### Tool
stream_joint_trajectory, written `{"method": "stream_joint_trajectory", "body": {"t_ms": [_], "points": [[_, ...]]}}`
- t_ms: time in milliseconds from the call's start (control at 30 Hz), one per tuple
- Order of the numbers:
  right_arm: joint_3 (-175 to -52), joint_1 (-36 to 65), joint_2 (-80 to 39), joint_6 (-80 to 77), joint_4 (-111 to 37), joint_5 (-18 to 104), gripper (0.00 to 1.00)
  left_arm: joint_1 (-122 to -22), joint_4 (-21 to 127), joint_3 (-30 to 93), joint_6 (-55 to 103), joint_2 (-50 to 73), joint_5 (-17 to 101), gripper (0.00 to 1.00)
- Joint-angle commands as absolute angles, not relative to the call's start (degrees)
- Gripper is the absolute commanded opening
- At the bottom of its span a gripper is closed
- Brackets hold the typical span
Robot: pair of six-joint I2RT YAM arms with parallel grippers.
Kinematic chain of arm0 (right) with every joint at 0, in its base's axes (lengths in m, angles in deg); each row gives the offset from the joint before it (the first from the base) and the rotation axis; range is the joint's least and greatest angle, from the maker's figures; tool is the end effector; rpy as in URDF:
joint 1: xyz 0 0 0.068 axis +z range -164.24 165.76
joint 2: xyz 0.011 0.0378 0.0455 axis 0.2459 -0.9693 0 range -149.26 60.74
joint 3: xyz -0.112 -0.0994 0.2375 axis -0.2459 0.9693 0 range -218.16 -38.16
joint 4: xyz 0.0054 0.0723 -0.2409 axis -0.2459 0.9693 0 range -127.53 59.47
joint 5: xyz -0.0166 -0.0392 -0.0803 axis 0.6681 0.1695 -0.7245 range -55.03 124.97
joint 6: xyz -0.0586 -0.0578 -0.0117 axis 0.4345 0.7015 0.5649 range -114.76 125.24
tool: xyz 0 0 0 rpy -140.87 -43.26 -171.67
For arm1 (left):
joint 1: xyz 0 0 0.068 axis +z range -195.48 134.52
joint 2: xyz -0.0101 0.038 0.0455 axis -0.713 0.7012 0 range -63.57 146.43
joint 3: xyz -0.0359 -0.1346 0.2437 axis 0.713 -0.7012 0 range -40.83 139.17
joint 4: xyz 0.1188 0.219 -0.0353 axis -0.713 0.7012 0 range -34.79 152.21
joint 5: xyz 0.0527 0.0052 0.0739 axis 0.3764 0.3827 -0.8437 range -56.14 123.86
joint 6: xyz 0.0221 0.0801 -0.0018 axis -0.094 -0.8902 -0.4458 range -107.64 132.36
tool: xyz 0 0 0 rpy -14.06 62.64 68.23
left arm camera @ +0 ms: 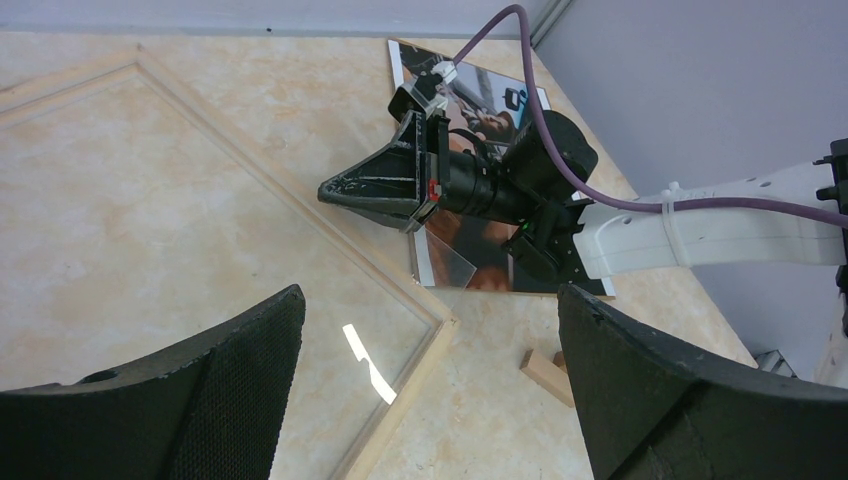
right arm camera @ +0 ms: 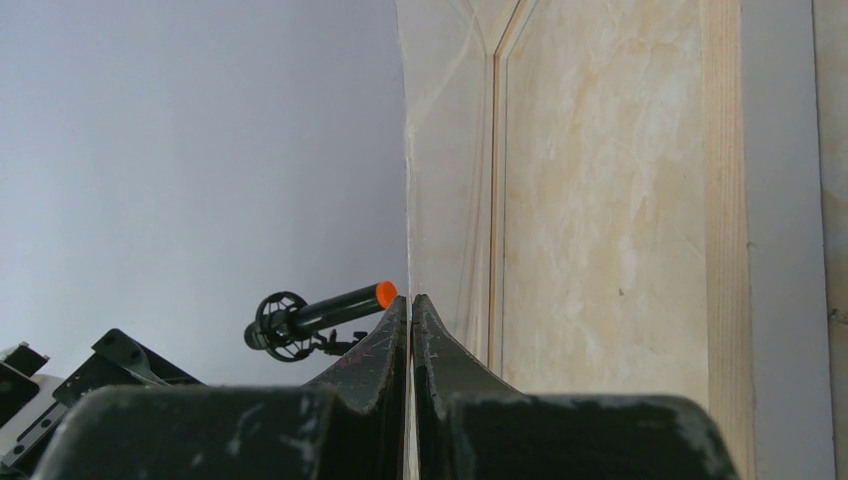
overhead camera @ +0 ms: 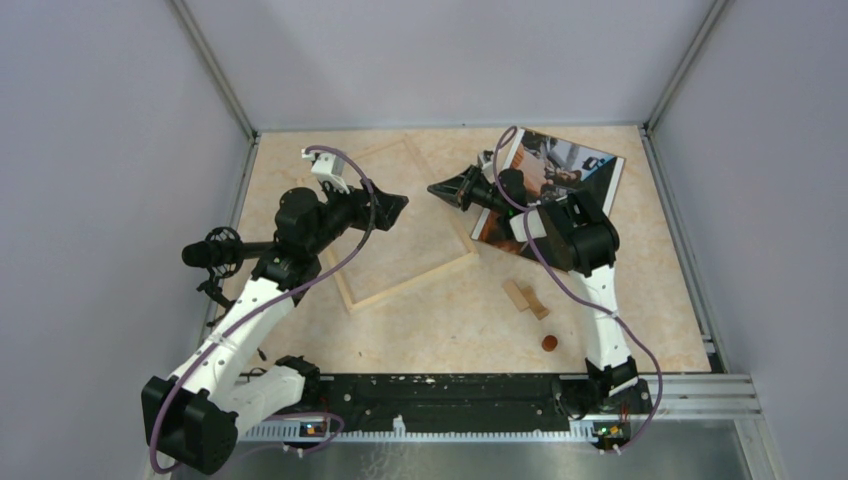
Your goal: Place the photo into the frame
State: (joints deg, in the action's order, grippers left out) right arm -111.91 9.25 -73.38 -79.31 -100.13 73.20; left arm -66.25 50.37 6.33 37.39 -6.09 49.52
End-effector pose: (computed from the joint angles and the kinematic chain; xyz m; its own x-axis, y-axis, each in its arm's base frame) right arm 0.4485 0.2438 0.1398 -0.8728 0.4733 -0.1188 -0.1191 0.0294 0.9924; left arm 0.2346 -0.1100 0.3463 -0.3317 -0.3100 -0.8910 0.4992 0.7438 -0.4446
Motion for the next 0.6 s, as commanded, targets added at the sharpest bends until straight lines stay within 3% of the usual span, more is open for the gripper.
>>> {"method": "stream_joint_trajectory", "body": {"t_ms": [0,567], "points": [[-111.7,9.5,-72.8,-80.6,-104.4,74.2,0.00,-66.1,47.0,7.4,37.5,-7.3,50.4,0.98],[-110.7,9.9,-73.3,-80.7,-104.1,74.1,0.00,-66.1,47.1,7.5,37.5,-7.4,50.5,0.98]]}}
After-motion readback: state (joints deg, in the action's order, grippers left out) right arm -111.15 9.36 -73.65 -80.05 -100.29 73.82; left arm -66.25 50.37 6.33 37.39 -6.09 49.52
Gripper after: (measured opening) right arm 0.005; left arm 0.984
